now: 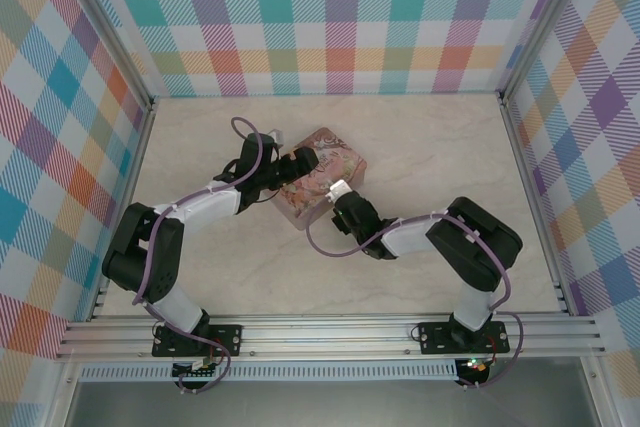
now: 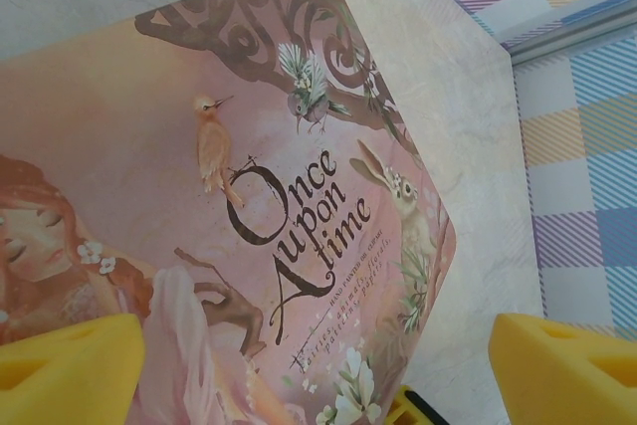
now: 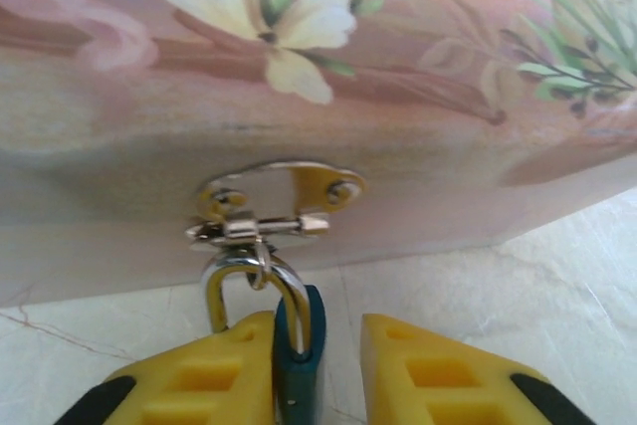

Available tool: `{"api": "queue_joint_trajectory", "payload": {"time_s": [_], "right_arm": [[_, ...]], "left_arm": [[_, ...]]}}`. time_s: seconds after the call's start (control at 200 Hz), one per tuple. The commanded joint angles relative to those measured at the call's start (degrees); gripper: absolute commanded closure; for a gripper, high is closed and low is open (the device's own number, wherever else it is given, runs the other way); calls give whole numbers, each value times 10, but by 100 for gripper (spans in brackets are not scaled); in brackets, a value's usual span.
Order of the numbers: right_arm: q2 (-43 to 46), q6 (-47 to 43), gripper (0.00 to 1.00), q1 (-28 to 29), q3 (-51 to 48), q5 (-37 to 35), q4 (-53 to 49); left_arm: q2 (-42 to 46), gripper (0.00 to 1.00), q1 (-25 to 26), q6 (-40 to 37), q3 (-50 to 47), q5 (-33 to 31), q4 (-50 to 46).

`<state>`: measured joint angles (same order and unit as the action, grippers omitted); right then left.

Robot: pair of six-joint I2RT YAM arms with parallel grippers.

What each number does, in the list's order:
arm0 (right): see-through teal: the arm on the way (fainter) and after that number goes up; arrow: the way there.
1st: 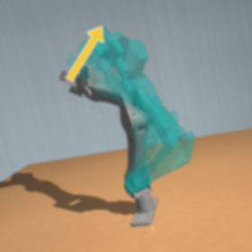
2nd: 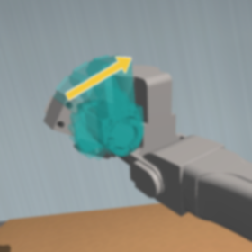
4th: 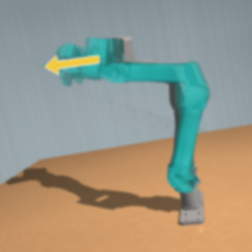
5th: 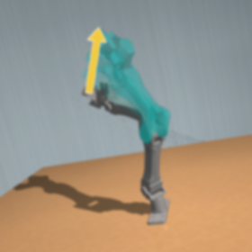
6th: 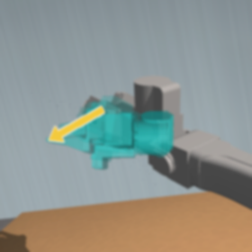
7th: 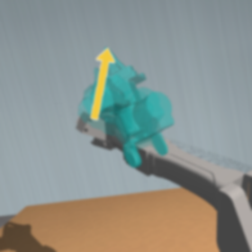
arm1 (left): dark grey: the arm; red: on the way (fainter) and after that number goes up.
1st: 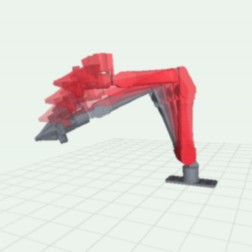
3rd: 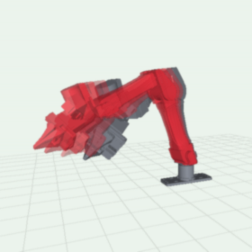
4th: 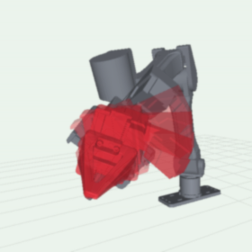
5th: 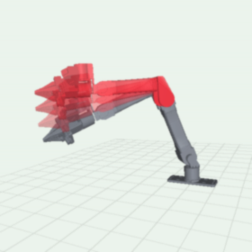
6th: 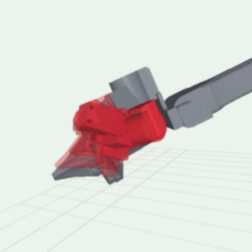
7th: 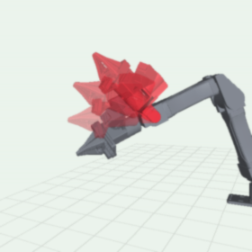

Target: Unlock the padlock with the key

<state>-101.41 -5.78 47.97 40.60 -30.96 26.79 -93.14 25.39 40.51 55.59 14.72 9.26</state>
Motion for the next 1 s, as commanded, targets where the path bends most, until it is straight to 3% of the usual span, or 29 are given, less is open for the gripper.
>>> {"api": "queue_joint_trajectory", "payload": {"time_s": [0.0, 0.305, 0.485, 0.855, 0.995], "right_arm": [[19, -9, 64, -2, -29, 27, -32], [116, -4, 42, -2, -98, 54, -38], [155, 20, 35, -17, -117, 99, -42], [117, 87, 43, -159, -127, 429, 76], [87, 98, 45, -173, -104, 492, 75]], "left_arm": [[-10, 11, 4, 10, -17, -3, -55], [-8, 11, 4, 7, -11, -3, -59], [-7, 11, 4, 6, -9, -1, -62], [-2, 11, 4, 6, -11, 2, -60], [-1, 10, 4, 6, -12, 3, -60]]}}
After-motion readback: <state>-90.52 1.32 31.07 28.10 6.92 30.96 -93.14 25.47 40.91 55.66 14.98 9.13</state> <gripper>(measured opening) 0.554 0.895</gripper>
